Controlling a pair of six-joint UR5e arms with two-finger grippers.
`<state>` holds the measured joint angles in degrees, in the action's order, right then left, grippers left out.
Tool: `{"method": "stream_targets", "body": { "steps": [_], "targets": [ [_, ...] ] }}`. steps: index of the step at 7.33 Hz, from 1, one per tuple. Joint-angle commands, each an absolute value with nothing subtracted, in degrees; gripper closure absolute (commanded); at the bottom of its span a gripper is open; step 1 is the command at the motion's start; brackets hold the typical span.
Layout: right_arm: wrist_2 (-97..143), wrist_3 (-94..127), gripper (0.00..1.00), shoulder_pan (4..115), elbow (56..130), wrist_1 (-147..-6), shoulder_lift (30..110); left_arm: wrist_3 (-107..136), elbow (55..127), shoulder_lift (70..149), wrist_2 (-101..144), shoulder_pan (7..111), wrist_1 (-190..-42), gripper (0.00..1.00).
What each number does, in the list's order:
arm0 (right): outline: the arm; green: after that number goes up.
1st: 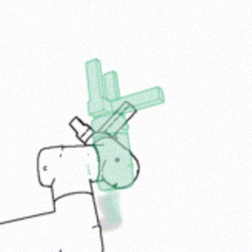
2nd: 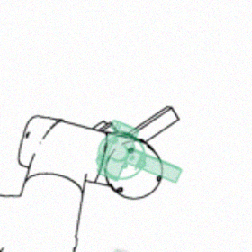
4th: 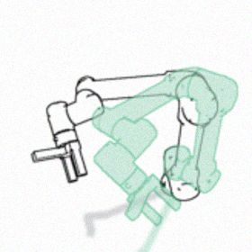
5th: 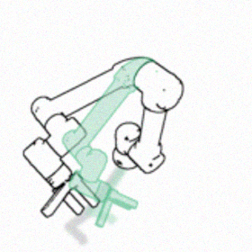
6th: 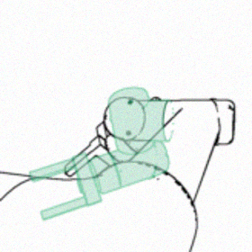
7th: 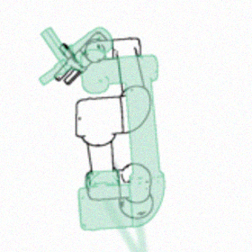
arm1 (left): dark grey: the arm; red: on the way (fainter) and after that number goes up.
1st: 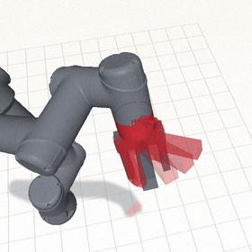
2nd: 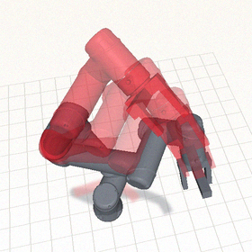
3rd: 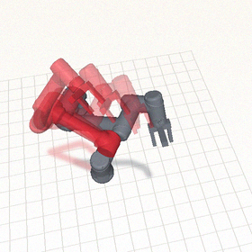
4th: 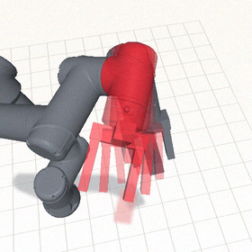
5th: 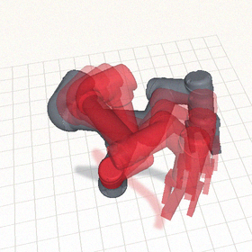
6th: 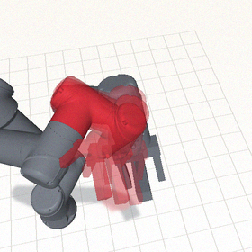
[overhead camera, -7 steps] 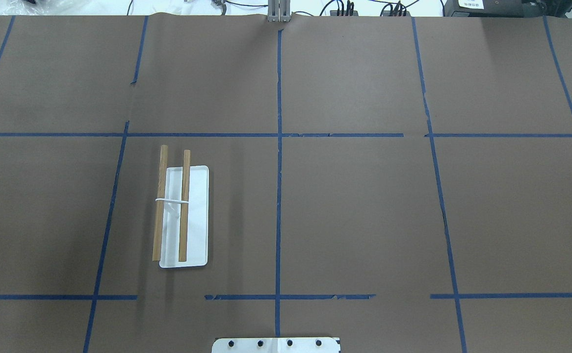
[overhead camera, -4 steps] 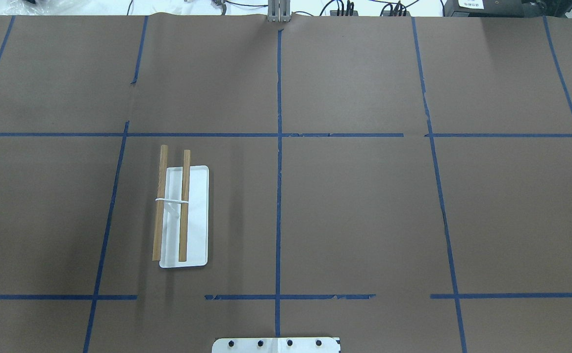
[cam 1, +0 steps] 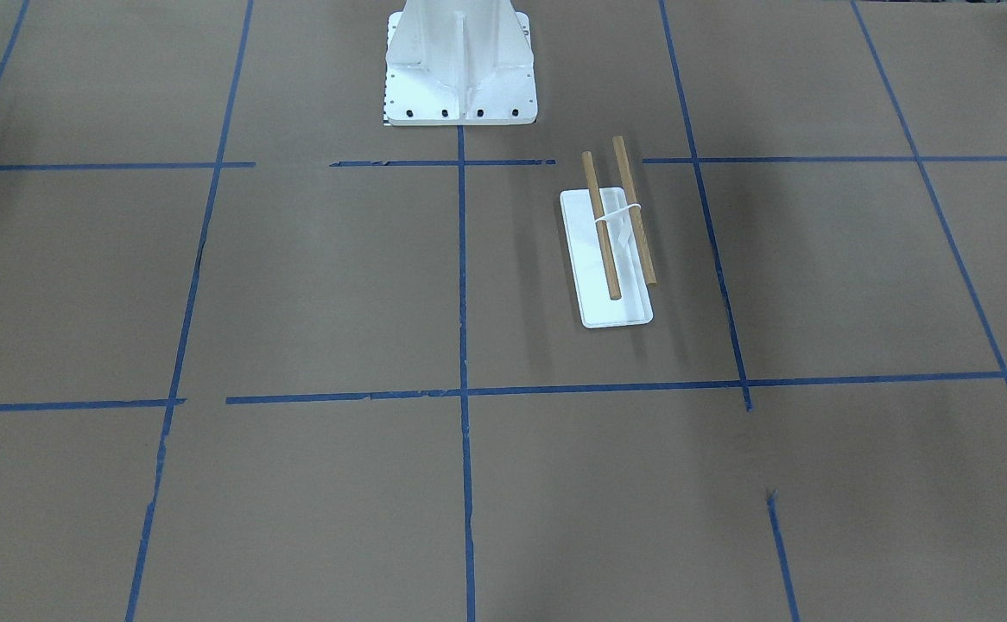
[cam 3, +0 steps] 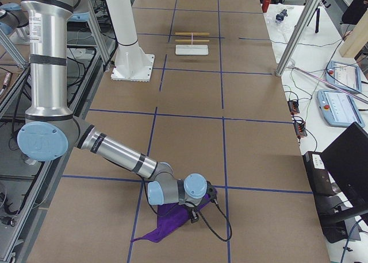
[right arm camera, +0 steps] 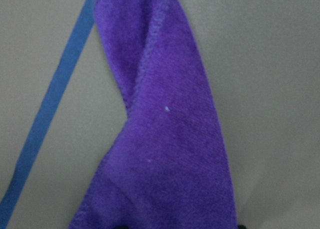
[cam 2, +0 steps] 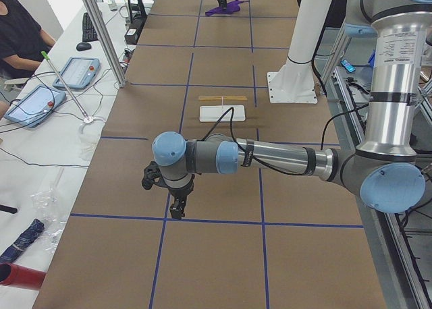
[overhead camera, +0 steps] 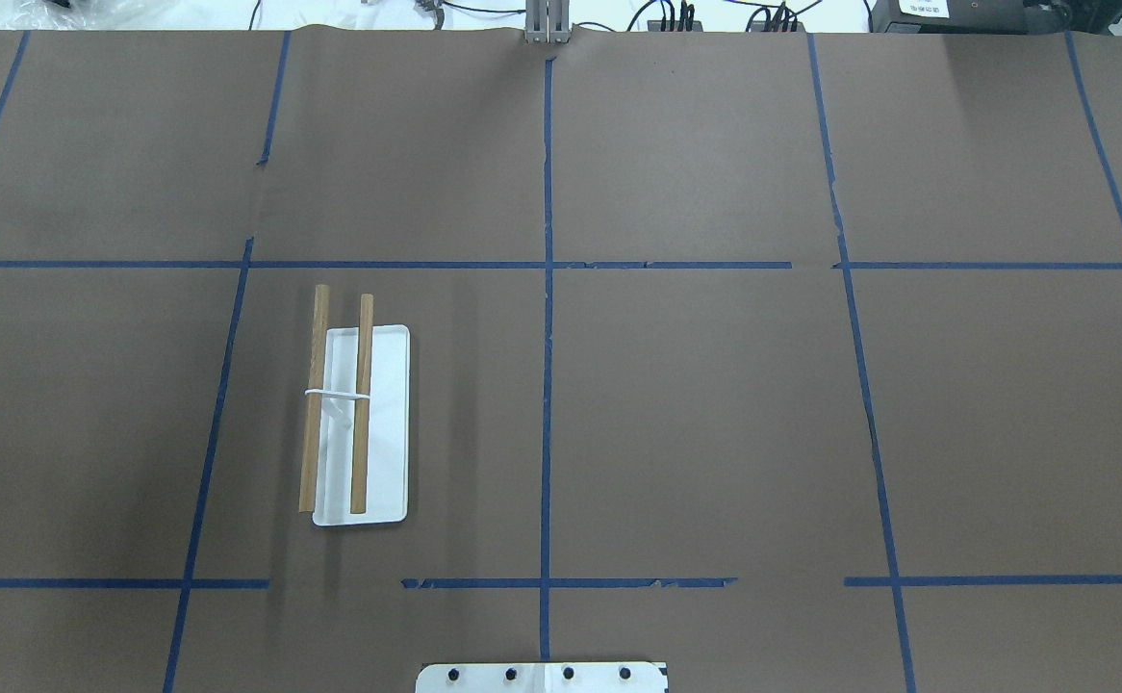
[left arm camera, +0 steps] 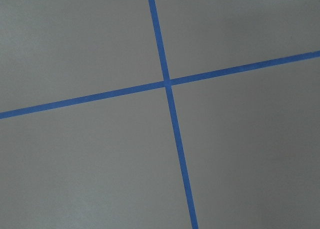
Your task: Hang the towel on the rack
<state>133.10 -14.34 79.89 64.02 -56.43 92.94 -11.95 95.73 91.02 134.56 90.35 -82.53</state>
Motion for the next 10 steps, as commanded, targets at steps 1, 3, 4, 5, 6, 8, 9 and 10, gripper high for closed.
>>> {"method": "stream_targets", "body": {
  "steps": [1,3,4,5,6,8,9,10],
  "targets": [
    [133.85,-14.33,1.00,79.89,64.77,-56.43,92.73,-11.95,95.71,90.97,134.56,90.35,-82.53,0.00],
    [134.91,-15.73,1.00,80.15,65.74,-56.25,92.46,-11.95,95.71,91.05,134.56,90.35,-82.53,0.00],
    [135.00,-15.65,1.00,80.42,66.79,-56.25,92.46,-11.95,95.80,91.05,134.56,90.35,-82.53,0.00],
    [134.91,-15.64,1.00,80.68,68.10,-56.25,92.55,-11.95,95.80,91.05,134.56,90.35,-82.53,0.00],
    [134.91,-15.64,1.00,82.25,71.07,-56.60,92.72,-11.87,96.15,91.05,134.56,90.35,-82.53,0.00],
    [134.91,-15.03,1.00,83.06,78.89,-59.65,92.20,-11.87,96.24,91.14,134.56,90.35,-82.53,0.00],
    [134.74,-14.86,1.00,82.97,83.80,-65.68,89.94,-11.87,96.24,91.40,134.56,90.35,-82.53,0.00],
    [134.48,-14.85,1.00,82.97,86.98,-72.18,86.17,-12.04,96.33,91.75,134.56,90.35,-82.53,0.00]
  ]
}}
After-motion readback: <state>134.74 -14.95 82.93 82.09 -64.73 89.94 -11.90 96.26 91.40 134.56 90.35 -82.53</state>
